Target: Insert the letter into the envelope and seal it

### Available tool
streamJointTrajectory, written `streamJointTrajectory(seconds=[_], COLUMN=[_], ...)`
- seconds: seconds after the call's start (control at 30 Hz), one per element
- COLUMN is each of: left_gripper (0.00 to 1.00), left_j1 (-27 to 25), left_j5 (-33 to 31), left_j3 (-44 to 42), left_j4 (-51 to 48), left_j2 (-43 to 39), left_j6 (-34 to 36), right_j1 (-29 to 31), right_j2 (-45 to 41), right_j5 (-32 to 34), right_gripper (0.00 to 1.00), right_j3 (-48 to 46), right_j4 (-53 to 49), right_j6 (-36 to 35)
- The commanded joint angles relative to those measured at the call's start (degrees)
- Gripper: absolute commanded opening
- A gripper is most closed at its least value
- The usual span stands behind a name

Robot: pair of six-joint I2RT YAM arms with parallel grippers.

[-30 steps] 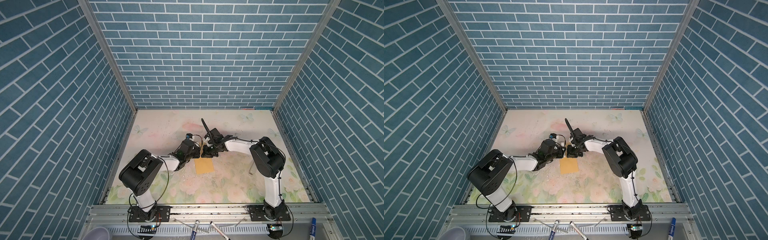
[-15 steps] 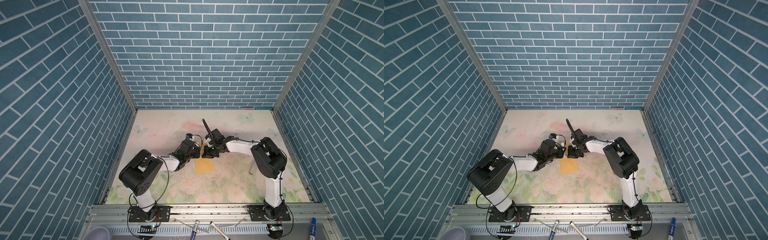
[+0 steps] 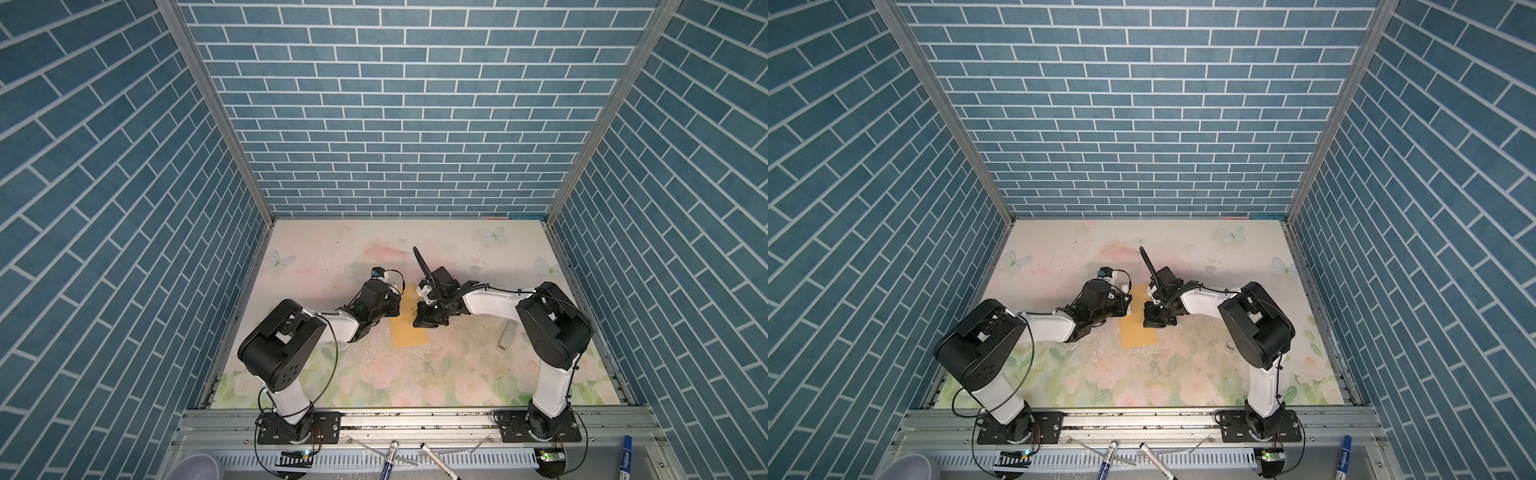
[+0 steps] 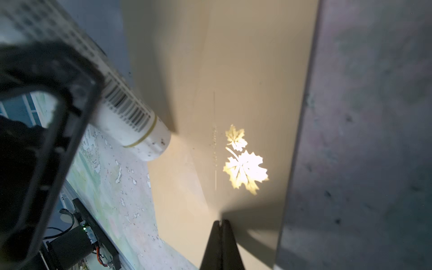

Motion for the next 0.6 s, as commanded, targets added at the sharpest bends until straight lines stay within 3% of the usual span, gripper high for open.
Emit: streamJointTrajectory(seconds=[0.0, 0.57], left_gripper=[0.00, 0.00], left_j1=[-0.07, -0.07], left_j5=[-1.16, -1.34], left_j3=[-1.45, -1.54], left_j4=[-3.83, -4.08], left_j2=[0.88, 0.37], left_j6=[0.72, 0.72], right_j1=[-0.14, -1.57], right_j2=[2.44, 11.35], right_j5=[2.91, 1.96], right_gripper=[0.00, 0.00], right_j3=[1.15, 15.17], right_j4=[-3.83, -5.90], right_j6=[-1.20, -2.23])
